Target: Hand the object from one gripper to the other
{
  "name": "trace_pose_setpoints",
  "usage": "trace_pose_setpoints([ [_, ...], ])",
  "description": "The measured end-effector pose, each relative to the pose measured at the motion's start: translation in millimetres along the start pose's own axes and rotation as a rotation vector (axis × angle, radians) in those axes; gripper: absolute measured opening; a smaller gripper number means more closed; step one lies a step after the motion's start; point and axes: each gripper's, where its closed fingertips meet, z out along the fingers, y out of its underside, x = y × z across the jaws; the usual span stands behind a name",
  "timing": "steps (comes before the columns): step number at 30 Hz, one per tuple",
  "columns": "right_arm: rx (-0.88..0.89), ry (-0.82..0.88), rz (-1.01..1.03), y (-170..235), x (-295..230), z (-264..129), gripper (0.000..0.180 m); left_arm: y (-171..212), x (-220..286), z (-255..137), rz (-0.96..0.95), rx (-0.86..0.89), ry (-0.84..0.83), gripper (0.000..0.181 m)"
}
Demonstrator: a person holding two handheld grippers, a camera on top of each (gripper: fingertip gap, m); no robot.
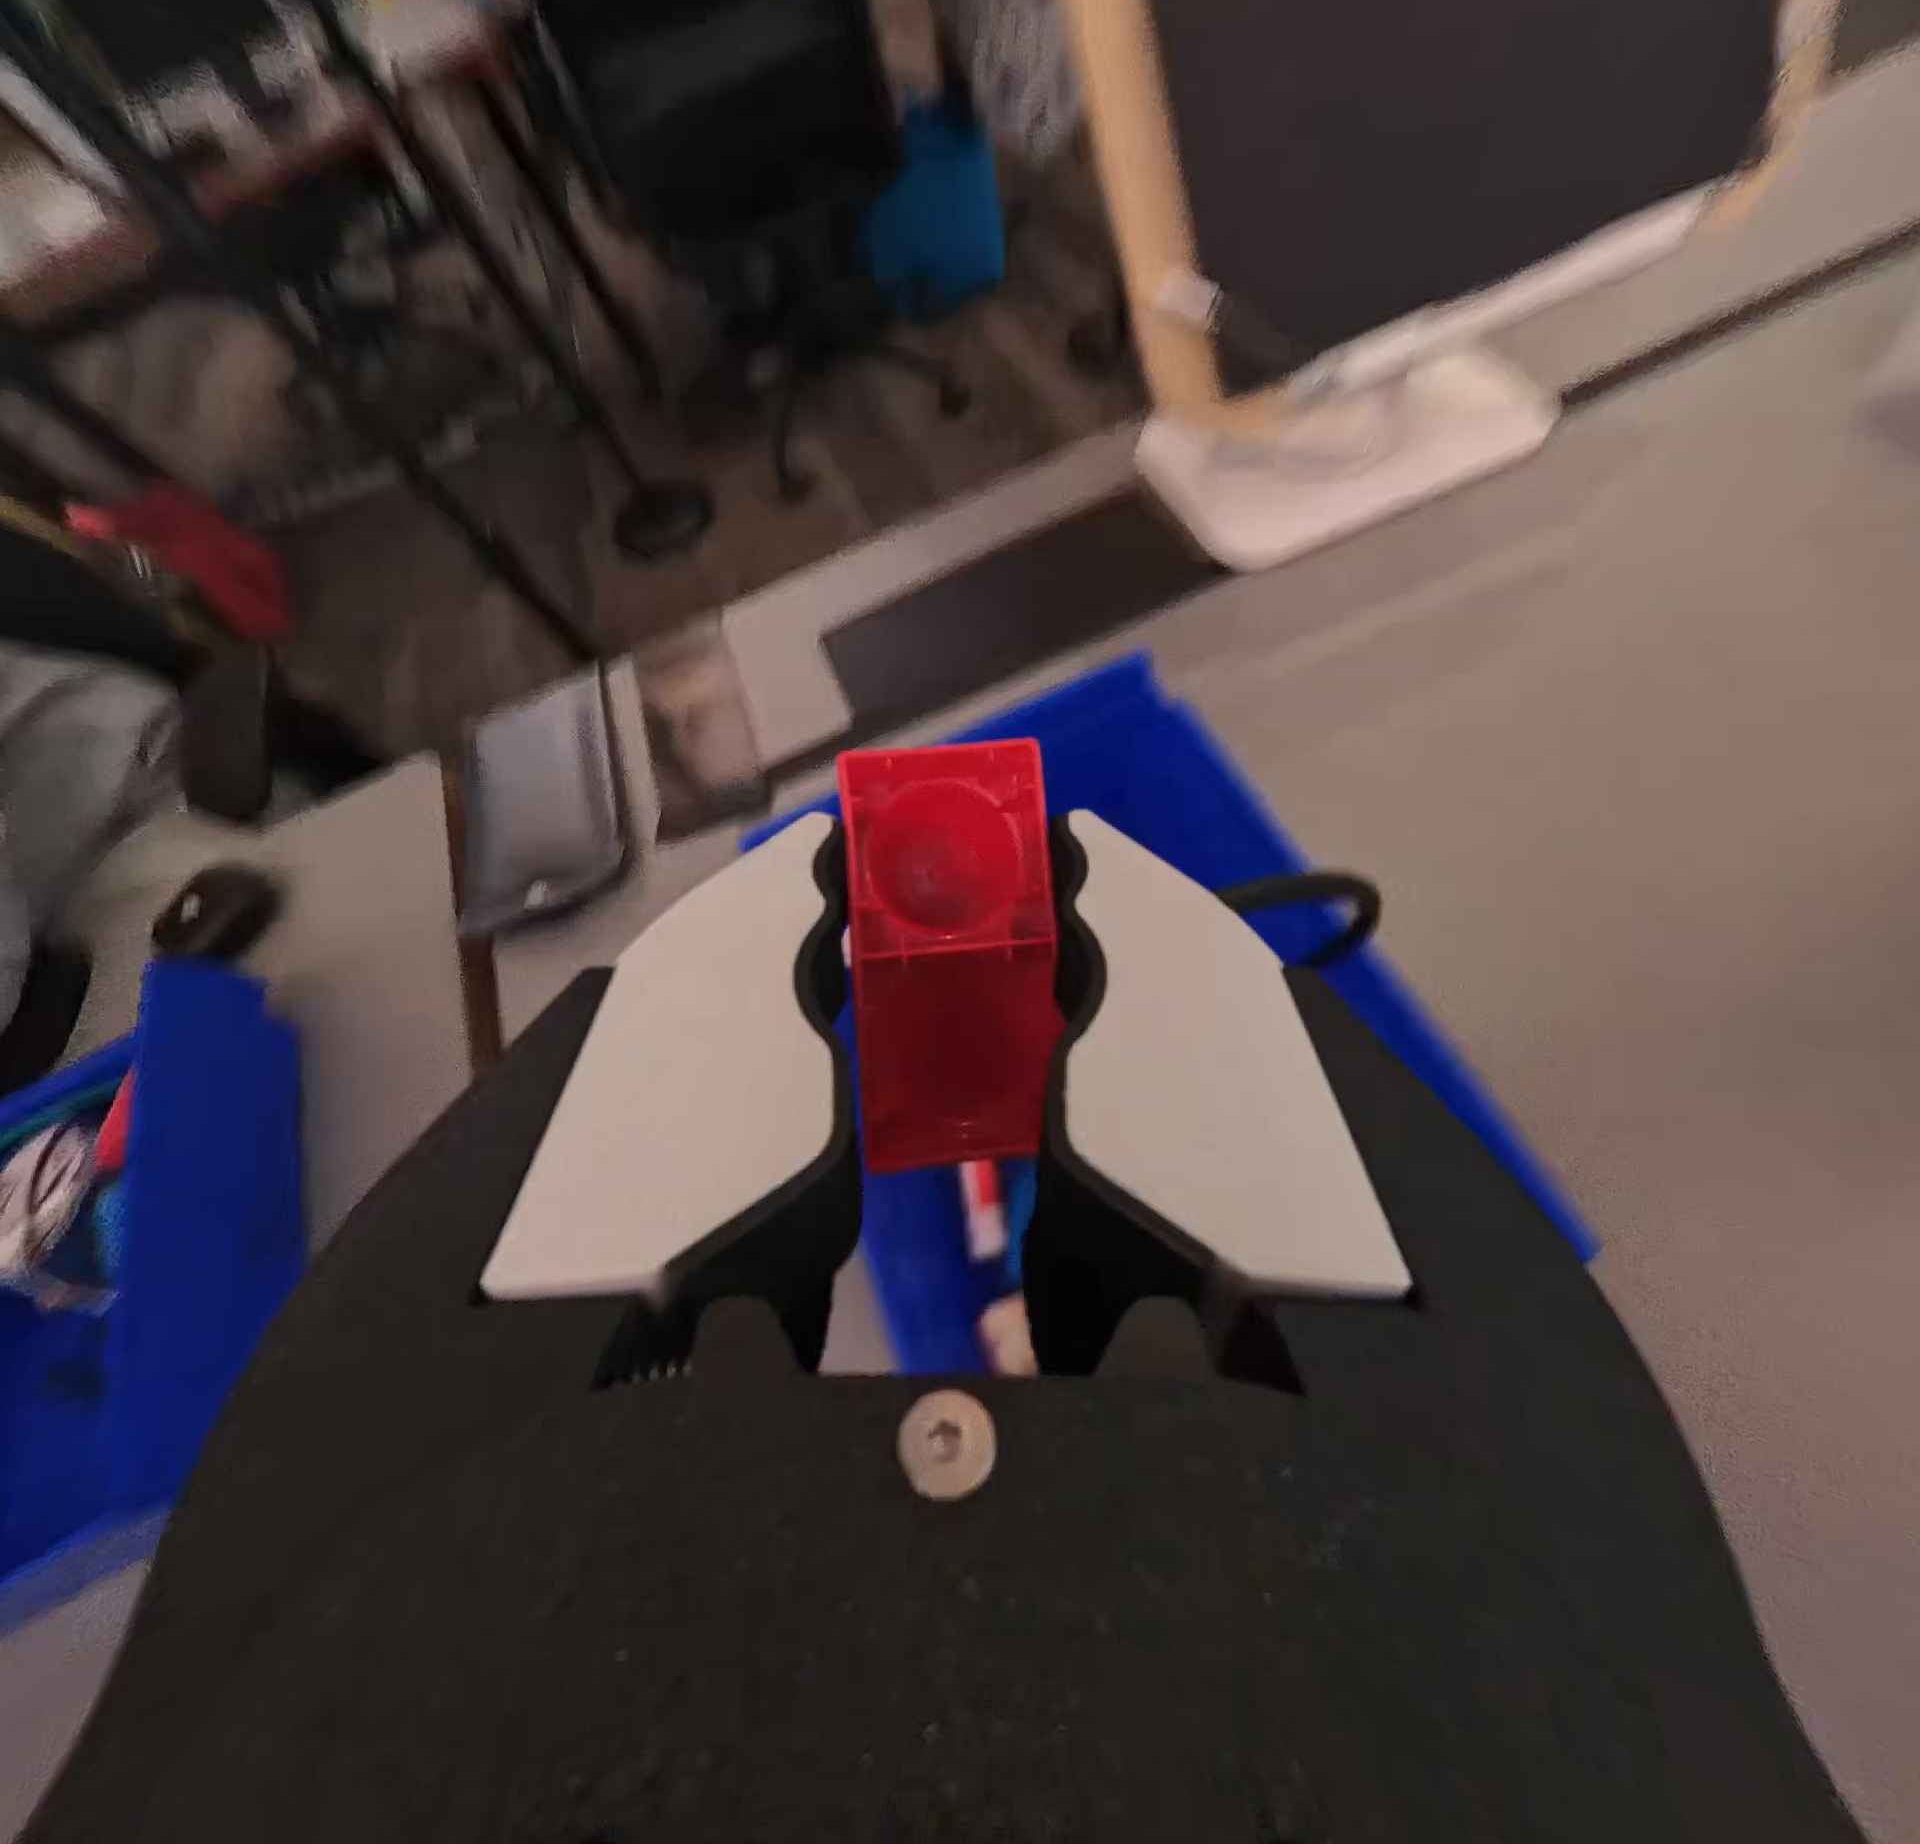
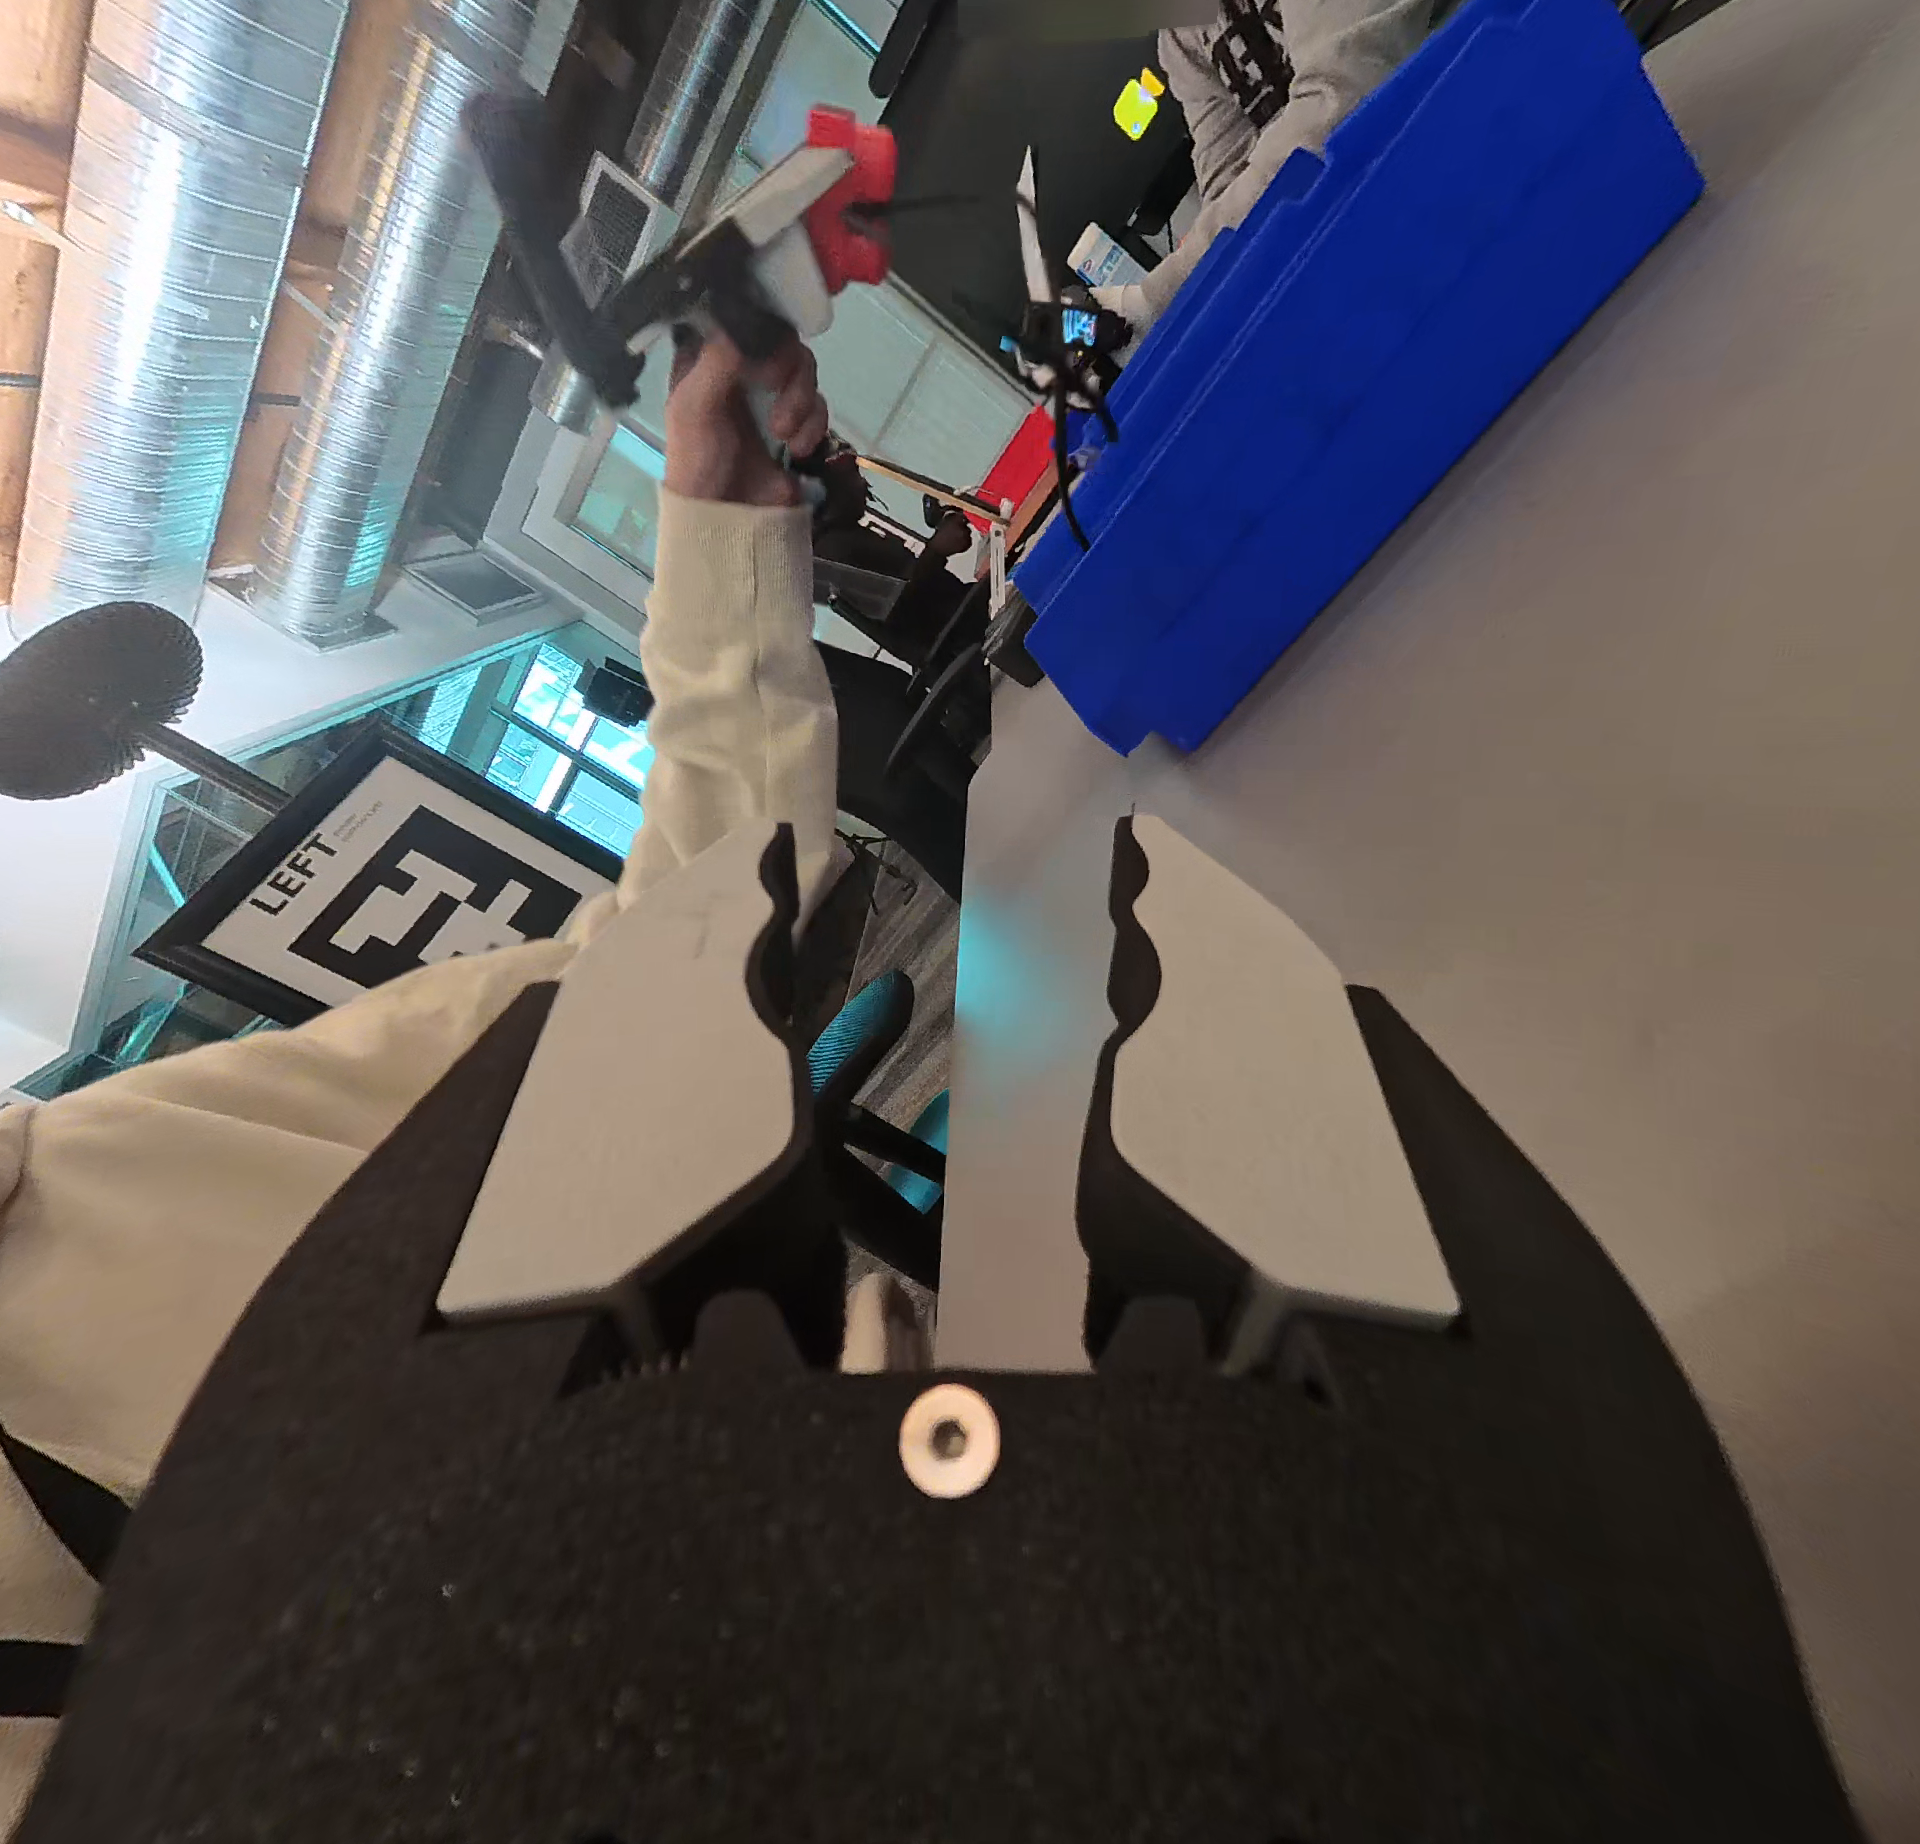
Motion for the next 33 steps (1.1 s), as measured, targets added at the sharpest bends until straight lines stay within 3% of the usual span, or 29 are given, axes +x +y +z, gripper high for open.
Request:
trace_pose_setpoints([
  [2, -0.023, 0.011, -0.008, 4.1, 1.6, 3.0, 0.057, 24.6, -26.2, 15.0, 0.013, -0.21, -0.015, 0.036],
  [6, -0.064, 0.025, -0.016, 13.5, 4.1, 8.5, 0.057, 44.9, -29.6, 33.1, -0.195, -0.359, 0.169, 0.036],
  [9, -0.074, 0.031, -0.011, 16.8, 6.3, 8.9, 0.057, 91.4, -37.6, 34.3, -0.133, -0.628, 0.165, 0.036],
  [11, -0.077, 0.034, -0.003, 18.2, 8.4, 7.9, 0.056, 115.6, -20.8, 27.3, -0.182, -0.769, 0.313, 0.036],
  [14, -0.066, 0.028, 0.013, 17.0, 9.8, 6.5, 0.055, 125.7, -8.6, 23.9, -0.245, -0.792, 0.445, 0.036],
  [17, -0.063, 0.016, 0.006, 15.4, 7.1, 7.2, 0.055, 83.9, 21.9, 21.6, -0.274, -0.523, 0.634, 0.036],
  [19, -0.056, 0.015, -0.024, 13.7, 5.4, 9.0, 0.058, 43.1, 63.3, 9.2, -0.184, -0.282, 0.742, 0.036],
  [22, -0.021, -0.008, -0.043, 6.0, 4.7, 15.7, 0.063, 8.7, 130.8, 4.9, 0.161, -0.02, 0.607, 0.036],
  [24, -0.016, -0.11, 0.03, -5.9, -3.7, 27.1, 0.066, -9.3, 185.4, 0.6, 0.346, 0.129, 0.546, 0.036],
  [28, -0.017, -0.463, 0.219, -33.6, -45.9, 46.0, 0.089, -27.2, 289.4, -13.4, 0.525, 0.295, 0.648, 0.036],
  [30, -0.015, -0.643, 0.273, -42.2, -71.6, 46.4, 0.094, -33.8, 322.7, -17.5, 0.562, 0.359, 0.686, 0.036],
  [33, -0.031, -0.738, 0.252, -35.1, -89.2, 48.5, 0.1, -34.8, 354.2, -18.6, 0.637, 0.407, 0.713, 0.036],
])
